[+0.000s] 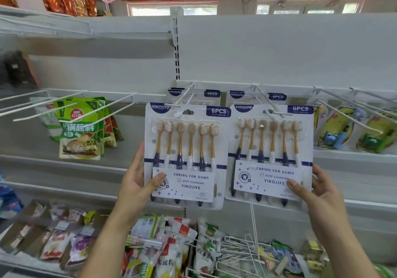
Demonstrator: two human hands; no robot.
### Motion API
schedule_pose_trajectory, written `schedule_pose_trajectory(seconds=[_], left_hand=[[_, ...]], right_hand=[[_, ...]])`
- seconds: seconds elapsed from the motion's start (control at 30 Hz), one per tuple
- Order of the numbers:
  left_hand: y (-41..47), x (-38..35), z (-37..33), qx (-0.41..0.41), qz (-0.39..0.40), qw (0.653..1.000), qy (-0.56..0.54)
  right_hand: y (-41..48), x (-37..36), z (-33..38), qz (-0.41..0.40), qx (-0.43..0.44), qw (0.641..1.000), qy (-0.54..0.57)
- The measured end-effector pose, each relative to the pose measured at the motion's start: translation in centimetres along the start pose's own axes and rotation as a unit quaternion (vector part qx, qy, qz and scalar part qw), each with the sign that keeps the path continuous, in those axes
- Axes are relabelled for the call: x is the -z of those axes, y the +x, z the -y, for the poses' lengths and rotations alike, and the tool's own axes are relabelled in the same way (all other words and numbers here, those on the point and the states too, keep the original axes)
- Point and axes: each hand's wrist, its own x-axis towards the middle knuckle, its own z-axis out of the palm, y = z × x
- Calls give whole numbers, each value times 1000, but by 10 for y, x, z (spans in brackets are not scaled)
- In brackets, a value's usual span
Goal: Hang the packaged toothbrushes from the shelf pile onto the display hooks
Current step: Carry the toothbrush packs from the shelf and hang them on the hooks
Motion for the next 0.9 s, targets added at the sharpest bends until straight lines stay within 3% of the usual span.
schedule_pose_trajectory(seconds=[0.4,0.7,0.9], left_hand=[[7,19,18,-10,13,1000,15],[64,-14,37,-14,-20,1000,-10],[105,-28,57,-26,5,1000,-2]], right_hand=[[14,-6,-17,1,1,1000,-3],[46,-23,-35,-20,9,1000,-3],[80,-38,-53,-36,32,998,-43]])
